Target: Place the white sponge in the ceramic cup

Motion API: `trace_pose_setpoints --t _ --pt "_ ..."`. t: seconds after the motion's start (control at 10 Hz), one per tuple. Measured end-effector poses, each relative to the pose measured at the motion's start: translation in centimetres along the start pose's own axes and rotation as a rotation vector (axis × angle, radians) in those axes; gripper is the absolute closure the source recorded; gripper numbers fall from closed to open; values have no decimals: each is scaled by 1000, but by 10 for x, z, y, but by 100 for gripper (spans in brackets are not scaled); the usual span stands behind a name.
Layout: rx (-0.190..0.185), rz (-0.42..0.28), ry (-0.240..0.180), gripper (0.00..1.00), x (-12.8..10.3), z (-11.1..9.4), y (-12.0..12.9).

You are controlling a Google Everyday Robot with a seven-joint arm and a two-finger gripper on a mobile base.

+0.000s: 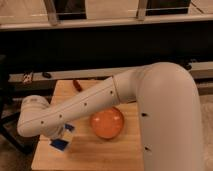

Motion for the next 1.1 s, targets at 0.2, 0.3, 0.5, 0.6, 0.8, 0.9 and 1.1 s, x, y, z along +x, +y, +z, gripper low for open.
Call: trace_pose_setpoints --t 0.2,0.3,0.5,0.6,0.8,0.9,1.1 --pt "-2 -4 6 93 -1 1 -5" --pt "-1 -1 4 83 -1 1 -5" --pt "-2 -1 4 61 -1 1 -5" --pt "-7 -5 8 51 -1 1 -5" --pt "-21 -13 19 35 -3 5 -7" --pt "-22 -10 17 23 -3 3 -6" --pt "-22 -10 17 20 -2 3 -6"
